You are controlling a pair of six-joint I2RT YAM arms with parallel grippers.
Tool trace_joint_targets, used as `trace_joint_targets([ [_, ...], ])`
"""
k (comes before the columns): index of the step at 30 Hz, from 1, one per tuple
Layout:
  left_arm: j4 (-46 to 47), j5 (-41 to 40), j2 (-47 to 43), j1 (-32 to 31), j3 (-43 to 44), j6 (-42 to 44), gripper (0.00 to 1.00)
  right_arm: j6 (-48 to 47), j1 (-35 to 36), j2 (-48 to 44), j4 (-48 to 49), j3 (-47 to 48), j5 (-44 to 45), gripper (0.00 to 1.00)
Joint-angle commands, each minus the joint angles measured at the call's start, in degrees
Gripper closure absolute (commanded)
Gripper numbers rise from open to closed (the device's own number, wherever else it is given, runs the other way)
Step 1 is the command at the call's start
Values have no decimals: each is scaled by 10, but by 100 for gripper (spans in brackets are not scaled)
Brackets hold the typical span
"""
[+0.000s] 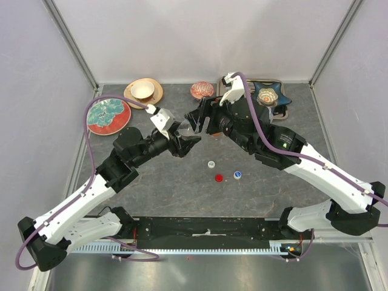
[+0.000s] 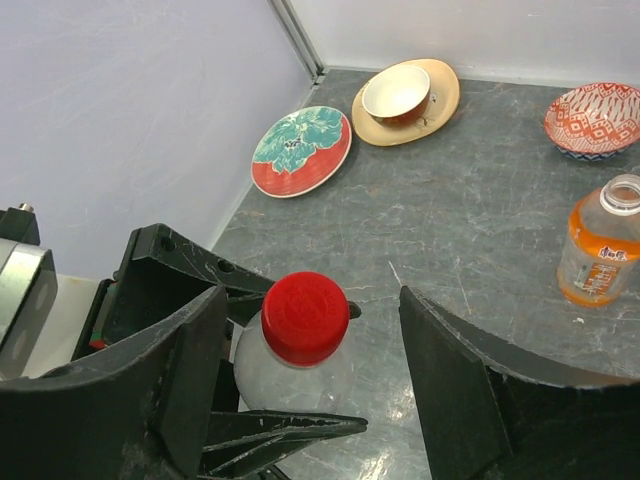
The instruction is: Unscrew the bottle caps
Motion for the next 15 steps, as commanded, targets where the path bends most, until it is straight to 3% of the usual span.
trace_joint_targets([
  [1, 26, -14, -12, -2, -8, 28, 55, 3, 2, 2, 21, 18, 14, 25],
  [7, 26, -12, -13, -2, -10, 28, 55, 1, 2, 1, 32, 9, 11, 34],
  [15, 27, -12, -11, -2, -9, 28, 55, 3, 3, 3, 32, 1, 2, 35],
])
